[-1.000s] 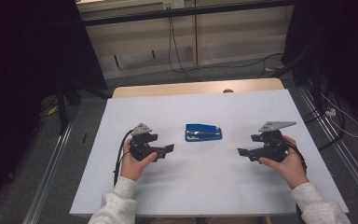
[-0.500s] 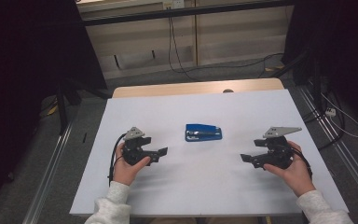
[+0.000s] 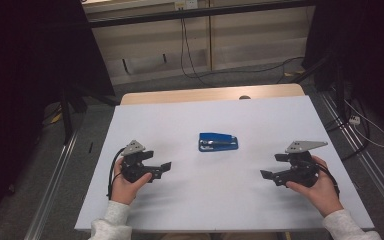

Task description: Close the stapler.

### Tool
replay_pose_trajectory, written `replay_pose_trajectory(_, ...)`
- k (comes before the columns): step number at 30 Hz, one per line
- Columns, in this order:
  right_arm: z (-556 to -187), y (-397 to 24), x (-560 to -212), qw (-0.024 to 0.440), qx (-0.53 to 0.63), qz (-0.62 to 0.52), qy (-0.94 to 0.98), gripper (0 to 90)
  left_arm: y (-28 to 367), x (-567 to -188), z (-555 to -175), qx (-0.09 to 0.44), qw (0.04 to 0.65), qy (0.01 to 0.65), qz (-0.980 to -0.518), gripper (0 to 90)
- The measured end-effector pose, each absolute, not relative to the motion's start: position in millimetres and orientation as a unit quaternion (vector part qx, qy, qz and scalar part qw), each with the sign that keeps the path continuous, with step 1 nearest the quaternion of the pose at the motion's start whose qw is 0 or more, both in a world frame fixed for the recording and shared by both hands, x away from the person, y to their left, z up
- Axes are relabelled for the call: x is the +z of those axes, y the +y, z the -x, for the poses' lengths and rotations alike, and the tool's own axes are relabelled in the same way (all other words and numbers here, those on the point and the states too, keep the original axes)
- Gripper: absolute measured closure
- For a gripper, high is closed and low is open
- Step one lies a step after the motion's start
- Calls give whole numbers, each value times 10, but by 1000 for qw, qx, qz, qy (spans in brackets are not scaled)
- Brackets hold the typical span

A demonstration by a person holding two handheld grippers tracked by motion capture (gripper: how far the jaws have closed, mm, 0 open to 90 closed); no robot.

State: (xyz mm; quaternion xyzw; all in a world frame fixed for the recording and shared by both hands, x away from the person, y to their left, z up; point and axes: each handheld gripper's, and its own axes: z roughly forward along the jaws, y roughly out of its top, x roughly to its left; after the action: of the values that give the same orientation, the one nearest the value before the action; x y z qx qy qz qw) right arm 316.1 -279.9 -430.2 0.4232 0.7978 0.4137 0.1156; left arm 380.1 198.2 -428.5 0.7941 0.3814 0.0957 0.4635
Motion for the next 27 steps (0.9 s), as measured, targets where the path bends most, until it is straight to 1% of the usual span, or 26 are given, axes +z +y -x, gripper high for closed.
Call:
replay_pose_trajectory(7, -3089, -2778, -4312, 116, 408, -419, 803, 141, 2108, -4275, -3731, 104, 463, 386, -791, 109)
replay_pose_trajectory(20, -3004, -2797, -4315, 118, 405, -415, 806, 142, 2355, -4293, -3578, 106, 463, 400, -784, 109)
replay_pose_trajectory(27, -2955, -2825, -4306, 120, 405, -412, 807, 142, 2439, -4314, -3476, 102, 459, 398, -788, 109)
